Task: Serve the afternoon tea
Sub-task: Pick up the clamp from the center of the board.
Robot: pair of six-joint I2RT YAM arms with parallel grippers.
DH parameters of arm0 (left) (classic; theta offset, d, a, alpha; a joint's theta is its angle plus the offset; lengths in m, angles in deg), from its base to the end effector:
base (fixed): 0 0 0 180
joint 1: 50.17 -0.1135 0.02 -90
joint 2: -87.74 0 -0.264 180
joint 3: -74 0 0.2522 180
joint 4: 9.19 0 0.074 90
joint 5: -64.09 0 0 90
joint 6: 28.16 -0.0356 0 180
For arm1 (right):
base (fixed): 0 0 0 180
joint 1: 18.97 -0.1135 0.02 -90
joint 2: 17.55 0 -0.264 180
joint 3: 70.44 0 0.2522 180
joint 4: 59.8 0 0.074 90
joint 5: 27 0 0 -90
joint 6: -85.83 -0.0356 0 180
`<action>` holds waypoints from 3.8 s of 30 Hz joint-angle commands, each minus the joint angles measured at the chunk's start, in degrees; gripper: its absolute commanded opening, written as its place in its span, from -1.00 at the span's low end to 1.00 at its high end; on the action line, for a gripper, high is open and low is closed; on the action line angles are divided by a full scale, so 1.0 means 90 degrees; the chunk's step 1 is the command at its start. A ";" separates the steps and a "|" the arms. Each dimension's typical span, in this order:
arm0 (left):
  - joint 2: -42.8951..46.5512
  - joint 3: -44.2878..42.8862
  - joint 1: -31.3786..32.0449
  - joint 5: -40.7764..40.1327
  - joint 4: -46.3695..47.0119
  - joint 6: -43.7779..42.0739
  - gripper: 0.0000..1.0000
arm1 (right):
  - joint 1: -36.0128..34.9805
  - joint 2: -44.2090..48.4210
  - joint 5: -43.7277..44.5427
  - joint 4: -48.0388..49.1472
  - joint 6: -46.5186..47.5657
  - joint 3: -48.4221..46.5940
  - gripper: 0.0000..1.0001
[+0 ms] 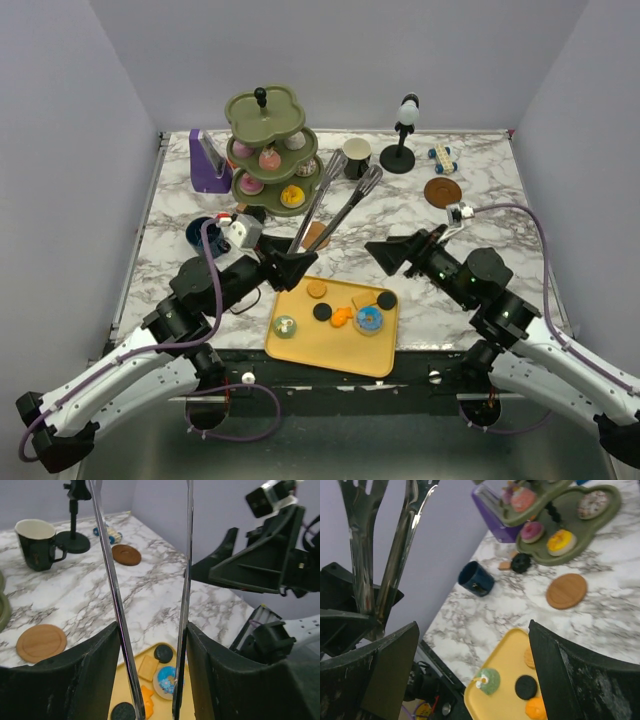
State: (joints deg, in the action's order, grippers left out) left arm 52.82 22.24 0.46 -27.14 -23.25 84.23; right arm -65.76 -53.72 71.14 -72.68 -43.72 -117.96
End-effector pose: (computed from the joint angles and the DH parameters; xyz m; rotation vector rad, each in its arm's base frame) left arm 0.0985 -0.1189 0.3430 0.3747 1.5638 -0.9904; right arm 0.1155 0.1156 0.3160 0.0102 1.7012 1.0425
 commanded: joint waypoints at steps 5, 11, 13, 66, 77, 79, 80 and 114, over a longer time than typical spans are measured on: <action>0.0732 0.0208 -0.0048 0.1412 0.0852 0.0221 0.21 | -0.0026 -0.0957 -0.2456 0.3196 -0.0148 -0.0047 0.93; 0.0826 0.0377 -0.0059 0.1826 0.1294 0.0428 0.21 | -0.0026 -0.1154 -0.2923 0.3969 -0.0100 -0.0226 0.93; 0.0778 0.0395 -0.0059 0.1877 0.1390 0.0525 0.20 | -0.0026 -0.1174 -0.3082 0.4179 -0.0062 -0.0281 0.92; 0.0213 0.0578 -0.0079 0.3166 0.2374 0.0923 0.77 | -0.0031 -0.1489 -0.4356 0.4864 -0.0137 -0.0730 -0.99; 0.0170 0.0539 -0.0079 0.3664 0.2511 0.0881 0.97 | -0.0028 -0.1342 -0.4738 0.4873 -0.0108 -0.0605 -0.99; 0.0087 0.0478 -0.0079 0.3744 0.2505 0.0901 0.97 | -0.0026 -0.1342 -0.4927 0.4874 -0.0108 -0.0621 -0.99; 0.0030 0.0431 -0.0088 0.3783 0.2462 0.0906 0.97 | -0.0026 -0.1346 -0.5031 0.4880 -0.0121 -0.0629 -0.99; -0.1428 -0.0325 -0.0235 0.4909 0.2997 0.1438 0.81 | -0.0026 -0.1060 -0.5202 0.4667 0.0184 -0.0404 -0.99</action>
State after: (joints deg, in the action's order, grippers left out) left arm 40.06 20.38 -1.47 15.11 1.89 96.87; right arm -65.91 -63.77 23.93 -30.21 -43.10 -122.05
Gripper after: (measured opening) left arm 0.876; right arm 0.013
